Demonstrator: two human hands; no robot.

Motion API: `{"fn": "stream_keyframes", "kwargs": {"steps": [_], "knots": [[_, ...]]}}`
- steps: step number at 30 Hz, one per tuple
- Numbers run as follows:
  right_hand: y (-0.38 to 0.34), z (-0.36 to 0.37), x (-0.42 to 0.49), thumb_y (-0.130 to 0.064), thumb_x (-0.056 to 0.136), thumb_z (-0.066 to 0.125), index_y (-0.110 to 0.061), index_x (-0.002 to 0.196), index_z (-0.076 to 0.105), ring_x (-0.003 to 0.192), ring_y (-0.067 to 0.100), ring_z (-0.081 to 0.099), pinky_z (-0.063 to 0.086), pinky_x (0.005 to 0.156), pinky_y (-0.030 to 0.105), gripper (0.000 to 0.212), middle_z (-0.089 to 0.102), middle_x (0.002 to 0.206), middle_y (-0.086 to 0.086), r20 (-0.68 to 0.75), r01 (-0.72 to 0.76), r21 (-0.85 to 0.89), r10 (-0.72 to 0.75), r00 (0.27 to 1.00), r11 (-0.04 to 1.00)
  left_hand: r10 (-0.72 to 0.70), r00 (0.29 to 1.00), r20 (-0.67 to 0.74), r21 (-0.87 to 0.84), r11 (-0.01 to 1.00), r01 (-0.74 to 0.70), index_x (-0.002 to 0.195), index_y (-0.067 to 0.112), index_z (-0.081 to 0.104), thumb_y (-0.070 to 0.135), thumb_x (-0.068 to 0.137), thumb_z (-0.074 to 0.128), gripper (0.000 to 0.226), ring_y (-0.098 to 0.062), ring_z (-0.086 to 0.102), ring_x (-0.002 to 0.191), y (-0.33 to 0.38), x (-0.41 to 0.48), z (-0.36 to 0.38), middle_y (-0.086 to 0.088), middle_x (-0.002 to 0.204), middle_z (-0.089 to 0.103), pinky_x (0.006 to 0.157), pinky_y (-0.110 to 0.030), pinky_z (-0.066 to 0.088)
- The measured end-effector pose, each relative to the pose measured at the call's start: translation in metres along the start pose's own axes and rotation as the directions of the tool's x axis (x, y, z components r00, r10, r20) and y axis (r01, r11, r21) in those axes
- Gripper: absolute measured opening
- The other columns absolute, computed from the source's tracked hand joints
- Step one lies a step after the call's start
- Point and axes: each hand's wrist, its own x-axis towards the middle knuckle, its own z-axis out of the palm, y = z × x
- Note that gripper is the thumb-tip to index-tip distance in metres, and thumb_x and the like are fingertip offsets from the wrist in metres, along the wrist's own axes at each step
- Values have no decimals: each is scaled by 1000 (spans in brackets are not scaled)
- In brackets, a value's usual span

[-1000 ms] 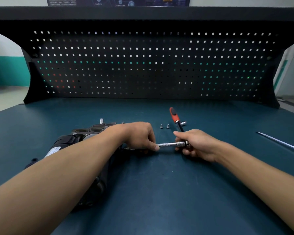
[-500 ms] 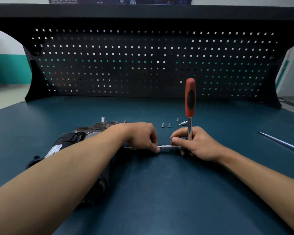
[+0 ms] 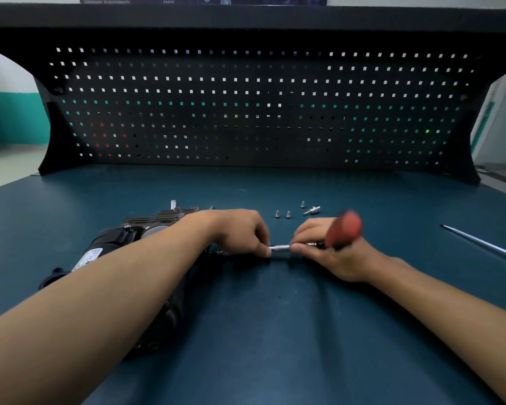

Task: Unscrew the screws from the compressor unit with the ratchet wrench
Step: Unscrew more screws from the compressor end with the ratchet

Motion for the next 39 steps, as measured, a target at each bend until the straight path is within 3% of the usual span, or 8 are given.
{"fn": "stream_keyframes", "kwargs": {"steps": [6, 11, 16, 19, 21, 27, 35, 39], "knots": [[23, 8, 2, -38, 97, 64, -30, 104, 66, 82, 0, 62, 50, 70, 19, 11, 63, 96, -17, -49, 157, -196, -170, 984, 968, -6, 1000, 19, -14, 1000, 6, 90, 26, 73, 30, 96, 61, 14, -1, 61, 69, 2, 1, -1, 10, 84, 73, 69, -20, 47], [23, 8, -1, -51, 85, 69, -40, 107, 64, 83, 0, 66, 51, 69, 21, 25, 68, 93, -22, -49, -72, -130, 66, 997, 989, 22, 1000, 11, 55, 998, -22, 86, 28, 70, 31, 96, 60, 15, 3, 58, 66, 1, 2, -2, 14, 76, 70, 64, -17, 42], [4, 3, 4, -54, 83, 71, -41, 85, 72, 75, -5, 66, 45, 65, 8, 13, 71, 82, -26, 38, -305, 74, 303, 952, 949, 37, 999, 17, 79, 996, -38, 87, 28, 73, 33, 97, 60, 16, 5, 57, 64, 0, 1, -5, 12, 83, 74, 61, -14, 41], [-4, 3, 8, -48, 92, 65, -15, 87, 76, 50, 3, 57, 40, 49, 15, 35, 68, 62, -9, 94, -488, 256, 481, 872, 834, 41, 999, 15, 86, 995, -42, 94, 27, 75, 34, 96, 62, 15, 7, 56, 65, 1, 2, -5, 13, 84, 73, 60, -12, 40], [-10, 2, 13, -54, 94, 57, -6, 87, 76, 46, 11, 53, 34, 40, 20, 52, 72, 68, 3, 133, -616, 330, 611, 780, 715, 41, 999, 13, 89, 995, -42, 96, 27, 76, 34, 95, 64, 14, 8, 56, 65, 1, 2, -4, 15, 82, 71, 58, -10, 38], [-20, -3, 26, -59, 96, 50, -6, 91, 71, 35, 12, 39, 20, 33, 17, 57, 73, 72, 12, 255, -822, 399, 812, 526, 407, 47, 999, 4, 87, 995, -47, 96, 28, 76, 34, 93, 66, 12, 17, 52, 57, 0, 3, -6, 22, 72, 65, 51, -1, 35], [-19, -6, 29, -55, 99, 45, -4, 97, 64, 30, 9, 28, 17, 33, 11, 55, 63, 58, 10, 391, -893, 392, 838, 380, 221, 46, 999, 16, 75, 996, -47, 98, 29, 77, 35, 91, 69, 12, 12, 56, 66, -1, 1, -7, 24, 74, 67, 58, -6, 39], [-17, -10, 28, -58, 100, 38, -10, 80, 52, 28, 7, 23, 15, 32, 10, 54, 53, 53, 6, 475, -904, 394, 805, 355, 167, 51, 999, 9, 55, 997, -51, 99, 27, 77, 35, 89, 72, 14, 10, 58, 69, -1, 0, -9, 25, 74, 67, 62, -10, 41]]}}
